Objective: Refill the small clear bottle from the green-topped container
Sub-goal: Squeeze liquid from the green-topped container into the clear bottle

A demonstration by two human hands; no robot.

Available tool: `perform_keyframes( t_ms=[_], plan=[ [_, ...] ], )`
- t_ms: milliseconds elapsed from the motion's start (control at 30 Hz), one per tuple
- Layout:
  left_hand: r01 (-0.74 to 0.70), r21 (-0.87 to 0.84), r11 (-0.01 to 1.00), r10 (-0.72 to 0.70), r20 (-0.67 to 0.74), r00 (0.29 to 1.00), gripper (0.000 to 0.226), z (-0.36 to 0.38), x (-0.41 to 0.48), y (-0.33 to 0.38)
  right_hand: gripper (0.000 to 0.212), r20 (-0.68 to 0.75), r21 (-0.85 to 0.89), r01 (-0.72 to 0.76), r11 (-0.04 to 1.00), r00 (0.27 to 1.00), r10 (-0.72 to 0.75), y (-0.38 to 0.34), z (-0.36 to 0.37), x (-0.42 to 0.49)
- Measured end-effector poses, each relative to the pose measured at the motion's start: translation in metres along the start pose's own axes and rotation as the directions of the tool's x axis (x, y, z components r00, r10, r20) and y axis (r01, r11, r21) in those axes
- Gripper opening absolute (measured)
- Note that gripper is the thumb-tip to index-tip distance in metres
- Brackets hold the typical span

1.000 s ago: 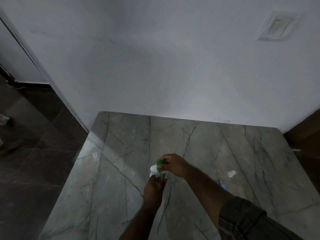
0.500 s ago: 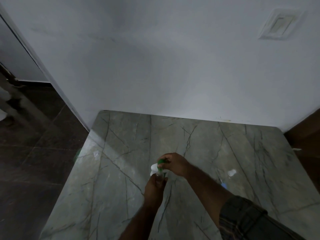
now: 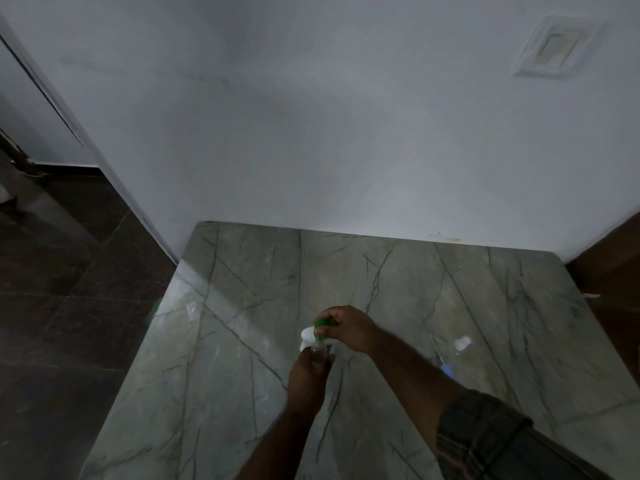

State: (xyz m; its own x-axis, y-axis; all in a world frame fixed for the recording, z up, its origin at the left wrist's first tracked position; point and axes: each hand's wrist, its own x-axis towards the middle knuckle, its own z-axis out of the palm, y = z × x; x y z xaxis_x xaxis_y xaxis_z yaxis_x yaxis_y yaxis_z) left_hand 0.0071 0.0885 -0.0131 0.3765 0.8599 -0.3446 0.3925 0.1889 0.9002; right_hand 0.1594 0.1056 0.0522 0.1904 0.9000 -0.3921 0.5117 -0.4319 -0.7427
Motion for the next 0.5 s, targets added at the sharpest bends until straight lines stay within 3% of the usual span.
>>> perform_keyframes(
  t_ms=[500],
  plan=[
    [0.002, 0.015, 1.0, -0.003, 0.017, 1.0, 0.03, 0.0, 0.0029, -0.0011, 0.026, -0.027, 0.038, -0.005, 0.999, 1.0, 0.006, 0.0022, 0.005, 0.0029]
  ],
)
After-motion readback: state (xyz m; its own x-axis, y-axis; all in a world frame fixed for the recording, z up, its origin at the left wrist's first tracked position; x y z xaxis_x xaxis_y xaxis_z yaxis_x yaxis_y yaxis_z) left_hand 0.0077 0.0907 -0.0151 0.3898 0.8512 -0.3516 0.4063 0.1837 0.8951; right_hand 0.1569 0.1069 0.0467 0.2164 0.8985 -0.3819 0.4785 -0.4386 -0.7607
